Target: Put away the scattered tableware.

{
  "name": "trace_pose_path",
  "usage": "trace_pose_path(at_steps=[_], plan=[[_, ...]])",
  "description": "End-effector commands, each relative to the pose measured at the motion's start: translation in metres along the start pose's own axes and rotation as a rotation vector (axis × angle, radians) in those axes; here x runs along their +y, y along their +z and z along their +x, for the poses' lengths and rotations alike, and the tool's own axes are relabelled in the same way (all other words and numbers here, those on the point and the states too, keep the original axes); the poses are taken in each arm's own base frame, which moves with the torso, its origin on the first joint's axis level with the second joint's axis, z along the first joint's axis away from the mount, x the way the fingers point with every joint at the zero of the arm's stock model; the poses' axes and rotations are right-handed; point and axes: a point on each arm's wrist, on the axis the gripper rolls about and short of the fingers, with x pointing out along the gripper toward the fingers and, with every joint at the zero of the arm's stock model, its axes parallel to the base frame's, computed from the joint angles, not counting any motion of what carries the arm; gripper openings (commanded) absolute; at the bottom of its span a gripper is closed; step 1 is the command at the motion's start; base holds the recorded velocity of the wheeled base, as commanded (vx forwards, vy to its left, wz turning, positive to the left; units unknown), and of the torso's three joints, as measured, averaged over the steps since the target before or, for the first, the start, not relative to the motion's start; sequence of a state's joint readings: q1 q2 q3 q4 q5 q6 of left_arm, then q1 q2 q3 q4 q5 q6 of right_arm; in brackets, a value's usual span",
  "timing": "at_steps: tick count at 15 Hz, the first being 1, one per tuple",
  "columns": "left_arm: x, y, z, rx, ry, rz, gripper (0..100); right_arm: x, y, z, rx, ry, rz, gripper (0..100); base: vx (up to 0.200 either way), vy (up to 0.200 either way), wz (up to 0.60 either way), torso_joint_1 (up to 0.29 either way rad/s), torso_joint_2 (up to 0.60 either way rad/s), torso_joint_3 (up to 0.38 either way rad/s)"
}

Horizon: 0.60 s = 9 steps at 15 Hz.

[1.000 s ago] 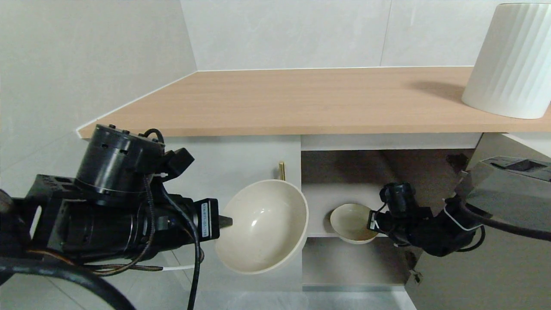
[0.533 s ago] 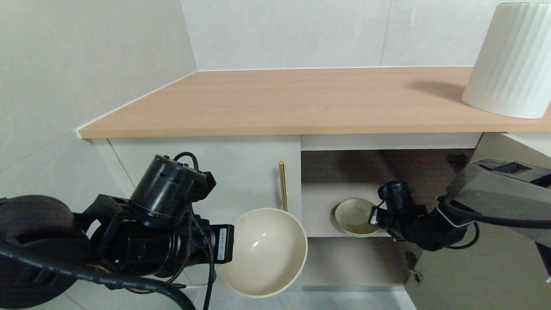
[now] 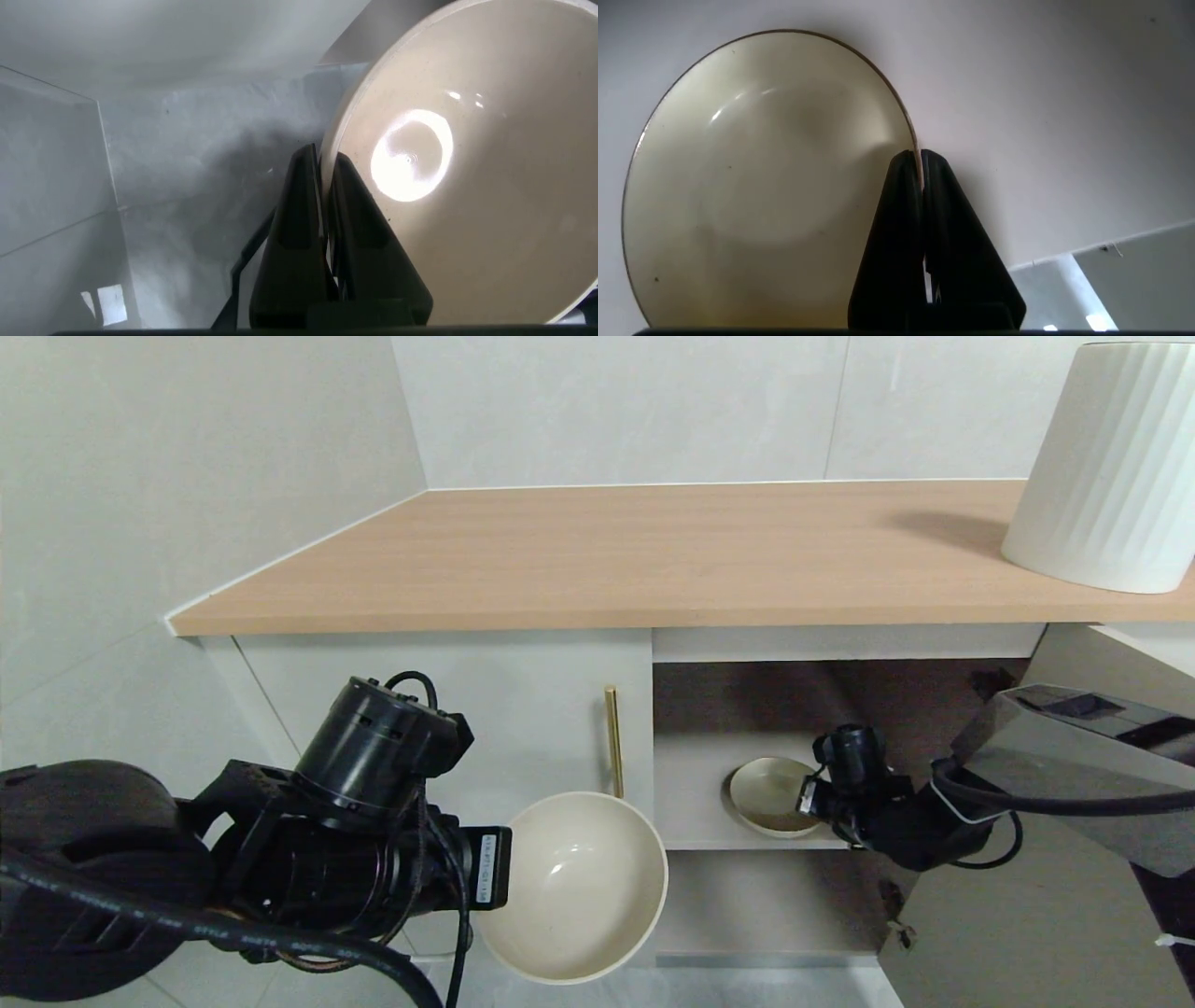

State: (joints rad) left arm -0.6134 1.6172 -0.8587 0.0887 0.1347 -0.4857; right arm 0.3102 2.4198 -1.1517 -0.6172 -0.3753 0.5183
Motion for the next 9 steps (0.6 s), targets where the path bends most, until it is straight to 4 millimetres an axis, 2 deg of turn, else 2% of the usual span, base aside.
trace_pose_path(at_steps=[1,5,9], plan=[[0.000,0.000,0.000,-0.001,0.000,0.000,0,0.001,0.000,0.003,-0.003,0.000,0.003,0,0.000,0.000,0.00,0.000,0.00,0.000],[0.000,0.001,-0.001,-0.005,-0.002,-0.001,0,-0.001,0.004,0.013,-0.030,-0.037,0.012,0,0.000,0.000,0.00,0.000,0.00,0.000],[0.000,0.001,-0.002,-0.008,-0.002,-0.001,0,-0.003,0.004,0.014,-0.030,-0.041,0.014,0,0.000,0.000,0.00,0.000,0.00,0.000]])
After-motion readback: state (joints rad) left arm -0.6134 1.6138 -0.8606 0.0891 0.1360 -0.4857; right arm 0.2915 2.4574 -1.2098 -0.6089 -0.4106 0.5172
